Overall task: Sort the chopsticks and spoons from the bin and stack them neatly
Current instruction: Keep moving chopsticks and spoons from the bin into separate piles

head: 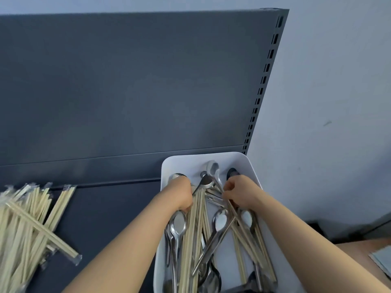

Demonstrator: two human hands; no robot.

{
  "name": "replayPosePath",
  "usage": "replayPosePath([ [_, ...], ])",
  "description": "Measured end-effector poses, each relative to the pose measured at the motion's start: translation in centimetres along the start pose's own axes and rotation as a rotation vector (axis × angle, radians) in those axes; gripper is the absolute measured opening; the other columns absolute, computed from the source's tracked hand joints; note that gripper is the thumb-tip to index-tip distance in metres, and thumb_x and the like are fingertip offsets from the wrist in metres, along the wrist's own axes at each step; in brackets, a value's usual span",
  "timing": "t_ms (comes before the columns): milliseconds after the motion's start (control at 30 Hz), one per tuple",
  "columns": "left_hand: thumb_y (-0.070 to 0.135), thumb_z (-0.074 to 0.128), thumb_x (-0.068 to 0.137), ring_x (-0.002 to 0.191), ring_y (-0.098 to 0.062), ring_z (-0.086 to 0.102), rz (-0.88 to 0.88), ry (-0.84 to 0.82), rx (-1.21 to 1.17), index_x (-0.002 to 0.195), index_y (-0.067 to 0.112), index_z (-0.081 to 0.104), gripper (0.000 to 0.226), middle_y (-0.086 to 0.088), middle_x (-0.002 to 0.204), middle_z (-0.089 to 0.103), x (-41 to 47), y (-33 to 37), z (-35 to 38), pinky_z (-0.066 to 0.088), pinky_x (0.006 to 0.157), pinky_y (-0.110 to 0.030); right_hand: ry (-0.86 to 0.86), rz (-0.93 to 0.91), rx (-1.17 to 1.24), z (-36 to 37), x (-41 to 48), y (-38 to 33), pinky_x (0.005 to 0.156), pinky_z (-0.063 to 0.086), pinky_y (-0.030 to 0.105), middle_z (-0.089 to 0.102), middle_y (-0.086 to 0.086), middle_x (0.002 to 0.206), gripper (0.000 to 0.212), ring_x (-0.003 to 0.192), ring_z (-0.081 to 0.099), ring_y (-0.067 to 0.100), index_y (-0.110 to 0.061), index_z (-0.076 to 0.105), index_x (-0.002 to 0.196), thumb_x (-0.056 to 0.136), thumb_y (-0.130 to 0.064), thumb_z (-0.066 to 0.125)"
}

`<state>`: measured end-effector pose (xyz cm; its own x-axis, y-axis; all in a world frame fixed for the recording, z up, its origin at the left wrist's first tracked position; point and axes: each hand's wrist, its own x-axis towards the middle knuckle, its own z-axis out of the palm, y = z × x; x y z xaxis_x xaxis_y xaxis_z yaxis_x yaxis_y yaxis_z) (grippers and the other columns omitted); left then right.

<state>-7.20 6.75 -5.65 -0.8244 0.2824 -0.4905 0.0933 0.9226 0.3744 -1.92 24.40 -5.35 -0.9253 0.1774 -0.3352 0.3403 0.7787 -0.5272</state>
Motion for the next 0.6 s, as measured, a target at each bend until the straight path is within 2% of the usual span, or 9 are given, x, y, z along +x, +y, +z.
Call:
replayPosePath([
  [67, 0.028, 0.071, 0.083, 0.093, -0.024, 0.069, -0.057, -0.005, 0.036, 0.106, 0.005, 0.063, 0.033, -0.009, 0.101, 0.071, -0.2, 0.4, 0.5, 0.055, 0.085, -0.033, 0.018, 0.026, 0.167, -0.1, -0.3, 0.5, 0.067, 0.059, 0.038, 0.067, 0.007, 0.072, 0.005, 0.069, 0.069, 0.026, -0.010, 0.056, 0.084, 0.085, -0.005, 0.057],
  [133, 0.035, 0.076, 0.079, 0.090, -0.023, 0.069, -0.079, -0.011, 0.010, 0.101, 0.007, 0.061, 0.039, -0.007, 0.093, 0.070, 0.0, 0.6, 1.0, 0.054, 0.086, -0.034, -0.021, 0.054, 0.310, 0.0, -0.6, 0.7, 0.077, 0.059, 0.049, 0.072, 0.011, 0.071, 0.010, 0.073, 0.073, 0.031, -0.007, 0.056, 0.093, 0.087, 0.000, 0.053],
  [167, 0.035, 0.078, 0.078, 0.084, -0.023, 0.069, -0.074, -0.013, -0.017, 0.095, 0.007, 0.060, 0.037, -0.006, 0.086, 0.070, 0.1, 0.8, 1.3, 0.055, 0.085, -0.035, -0.036, 0.059, 0.324, 0.1, -0.7, 0.7, 0.079, 0.058, 0.050, 0.072, 0.011, 0.069, 0.011, 0.072, 0.073, 0.030, -0.007, 0.055, 0.094, 0.088, 0.001, 0.051],
  [233, 0.032, 0.079, 0.077, 0.076, -0.024, 0.070, -0.051, -0.023, -0.021, 0.084, 0.008, 0.059, 0.032, -0.007, 0.076, 0.070, 0.0, 1.0, 1.6, 0.057, 0.083, -0.037, -0.032, 0.060, 0.308, 0.4, -1.0, 0.7, 0.079, 0.058, 0.040, 0.071, 0.007, 0.068, 0.011, 0.065, 0.070, 0.025, -0.008, 0.054, 0.094, 0.090, -0.001, 0.047],
  [300, 0.029, 0.076, 0.079, 0.078, -0.026, 0.069, -0.025, -0.008, 0.032, 0.082, 0.007, 0.059, 0.028, -0.011, 0.083, 0.070, -0.1, 0.9, 1.9, 0.058, 0.079, -0.036, 0.005, 0.048, 0.227, 0.6, -1.3, 0.6, 0.066, 0.049, 0.033, 0.063, 0.009, 0.069, 0.010, 0.060, 0.056, 0.024, -0.005, 0.056, 0.091, 0.091, -0.006, 0.046],
  [367, 0.021, 0.064, 0.087, 0.074, -0.025, 0.063, 0.003, 0.017, 0.062, 0.086, 0.006, 0.059, 0.016, -0.009, 0.080, 0.063, 0.0, 0.7, 2.0, 0.054, 0.066, -0.030, 0.033, 0.027, 0.203, 0.5, -1.6, 0.6, 0.060, 0.038, 0.031, 0.051, 0.012, 0.070, 0.015, 0.063, 0.044, 0.021, -0.007, 0.052, 0.084, 0.093, -0.018, 0.048],
  [400, 0.018, 0.058, 0.090, 0.072, -0.024, 0.058, 0.019, 0.022, 0.053, 0.088, 0.006, 0.059, 0.012, -0.008, 0.076, 0.057, 0.1, 0.6, 1.9, 0.047, 0.060, -0.029, 0.034, 0.021, 0.232, 0.5, -1.7, 0.6, 0.059, 0.036, 0.030, 0.048, 0.012, 0.071, 0.017, 0.064, 0.042, 0.021, -0.009, 0.050, 0.082, 0.093, -0.021, 0.049],
  [533, 0.018, 0.046, 0.098, 0.062, -0.018, 0.047, 0.052, 0.081, -0.026, 0.090, 0.004, 0.058, 0.020, -0.004, 0.069, 0.046, -0.4, 0.3, 1.2, 0.034, 0.050, -0.025, 0.027, 0.017, 0.357, 0.5, -1.3, 0.6, 0.059, 0.040, 0.031, 0.053, 0.005, 0.069, 0.007, 0.060, 0.045, 0.020, -0.011, 0.053, 0.087, 0.091, -0.015, 0.053],
  [600, 0.017, 0.044, 0.099, 0.060, -0.016, 0.044, 0.054, 0.113, -0.007, 0.092, 0.003, 0.058, 0.022, -0.003, 0.067, 0.043, -0.7, 0.3, 1.1, 0.031, 0.048, -0.024, 0.014, 0.025, 0.342, 0.6, -1.0, 0.5, 0.055, 0.039, 0.029, 0.053, 0.005, 0.065, 0.009, 0.056, 0.044, 0.018, -0.011, 0.052, 0.083, 0.092, -0.011, 0.050],
])
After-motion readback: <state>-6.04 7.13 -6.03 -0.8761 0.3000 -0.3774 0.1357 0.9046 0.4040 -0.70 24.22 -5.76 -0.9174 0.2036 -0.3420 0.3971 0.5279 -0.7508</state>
